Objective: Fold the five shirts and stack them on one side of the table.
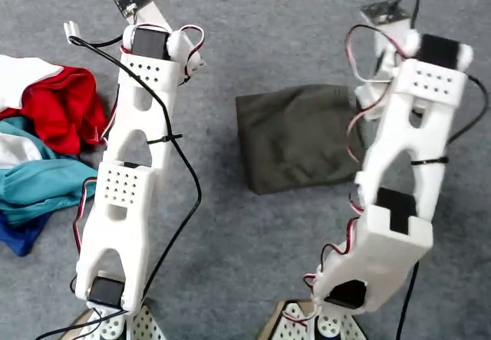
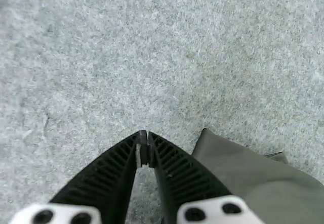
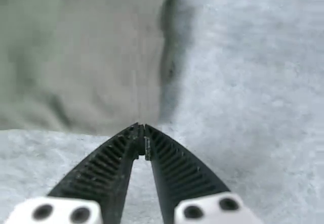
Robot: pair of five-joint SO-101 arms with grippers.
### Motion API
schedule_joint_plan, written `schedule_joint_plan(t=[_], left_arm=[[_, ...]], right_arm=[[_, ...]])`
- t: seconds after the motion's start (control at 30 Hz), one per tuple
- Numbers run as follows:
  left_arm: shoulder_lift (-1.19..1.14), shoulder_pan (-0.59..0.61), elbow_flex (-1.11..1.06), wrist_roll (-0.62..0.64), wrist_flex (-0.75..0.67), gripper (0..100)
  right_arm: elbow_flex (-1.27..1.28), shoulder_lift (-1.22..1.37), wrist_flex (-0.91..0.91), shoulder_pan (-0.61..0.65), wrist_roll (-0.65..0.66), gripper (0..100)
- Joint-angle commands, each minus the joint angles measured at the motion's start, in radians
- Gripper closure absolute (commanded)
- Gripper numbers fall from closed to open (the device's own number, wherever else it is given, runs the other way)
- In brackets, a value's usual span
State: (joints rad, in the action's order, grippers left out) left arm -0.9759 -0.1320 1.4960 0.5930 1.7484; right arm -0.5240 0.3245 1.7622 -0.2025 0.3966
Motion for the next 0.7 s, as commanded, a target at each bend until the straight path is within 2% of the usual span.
schedule_joint_plan(t=[0.0,0.1,0.2,0.33,0.4,0.53,0.67], left_arm=[[0.068,0.002,0.060,-0.008,0.009,98],[0.067,0.000,0.060,-0.008,0.009,98],[0.059,-0.009,0.060,-0.006,0.009,98],[0.058,-0.078,0.049,-0.018,0.009,98],[0.044,-0.135,0.049,-0.068,-0.003,98],[-0.025,-0.242,0.051,-0.107,-0.101,98],[-0.134,-0.302,0.055,-0.106,-0.244,98]], right_arm=[[0.073,-0.004,-0.017,0.073,-0.023,99.4],[0.160,0.035,-0.078,0.073,-0.028,99.4],[0.231,0.056,-0.155,0.018,-0.043,99.4],[0.340,0.119,-0.293,-0.041,-0.025,99.4],[0.366,0.170,-0.350,-0.068,-0.025,99.4],[0.351,0.262,-0.410,-0.113,-0.025,99.4],[0.280,0.275,-0.354,-0.116,-0.026,99.4]])
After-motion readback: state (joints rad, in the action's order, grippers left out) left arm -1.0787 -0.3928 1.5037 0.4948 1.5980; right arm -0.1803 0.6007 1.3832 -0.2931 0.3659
